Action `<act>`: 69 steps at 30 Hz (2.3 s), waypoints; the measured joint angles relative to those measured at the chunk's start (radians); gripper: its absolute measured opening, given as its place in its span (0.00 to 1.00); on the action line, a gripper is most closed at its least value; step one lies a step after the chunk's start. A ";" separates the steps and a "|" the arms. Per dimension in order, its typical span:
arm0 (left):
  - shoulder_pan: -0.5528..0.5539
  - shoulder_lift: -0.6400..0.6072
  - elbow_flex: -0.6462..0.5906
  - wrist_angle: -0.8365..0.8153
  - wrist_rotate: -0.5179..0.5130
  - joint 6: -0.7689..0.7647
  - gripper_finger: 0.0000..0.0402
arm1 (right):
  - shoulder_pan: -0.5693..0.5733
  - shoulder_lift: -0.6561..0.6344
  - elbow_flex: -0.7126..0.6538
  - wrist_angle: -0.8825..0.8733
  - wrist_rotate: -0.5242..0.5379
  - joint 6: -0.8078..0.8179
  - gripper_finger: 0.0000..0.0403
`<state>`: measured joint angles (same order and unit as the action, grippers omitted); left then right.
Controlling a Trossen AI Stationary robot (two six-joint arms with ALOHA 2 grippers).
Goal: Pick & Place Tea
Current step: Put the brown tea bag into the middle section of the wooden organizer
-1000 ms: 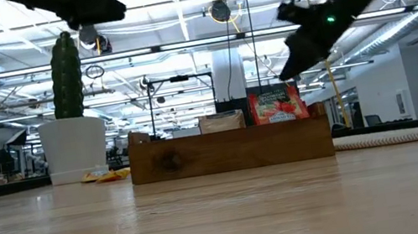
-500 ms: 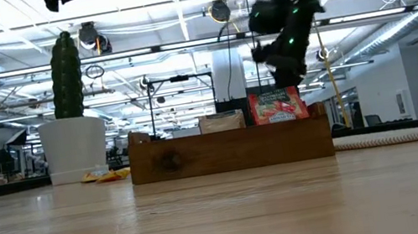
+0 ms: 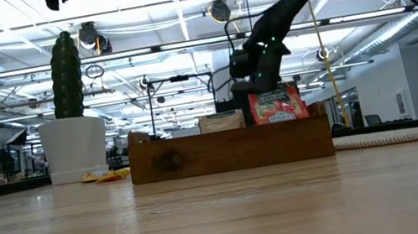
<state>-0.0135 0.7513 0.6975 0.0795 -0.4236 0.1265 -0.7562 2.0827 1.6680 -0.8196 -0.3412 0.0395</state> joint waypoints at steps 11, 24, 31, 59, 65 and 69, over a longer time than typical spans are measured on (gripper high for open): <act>0.000 0.000 0.000 -0.001 0.000 0.000 0.39 | -0.054 0.027 0.000 -0.021 0.089 -0.037 0.56; 0.000 0.000 0.000 0.000 0.000 0.000 0.39 | -0.073 0.027 -0.008 -0.130 0.171 -0.063 0.52; 0.000 0.000 0.000 -0.001 0.000 0.000 0.39 | -0.040 -0.009 -0.008 -0.068 0.189 -0.143 0.10; -0.001 0.000 0.000 0.000 0.000 0.000 0.39 | -0.041 0.011 -0.008 -0.359 0.576 -0.074 0.00; 0.000 0.000 0.000 0.000 0.000 0.000 0.39 | -0.036 -0.054 -0.008 -0.102 0.305 -0.122 0.00; -0.001 0.000 0.000 -0.001 0.000 0.000 0.39 | -0.034 -0.039 -0.011 0.035 0.173 -0.089 0.00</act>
<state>-0.0143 0.7516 0.6975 0.0790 -0.4236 0.1265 -0.7898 2.0440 1.6571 -0.7846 -0.1680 -0.0497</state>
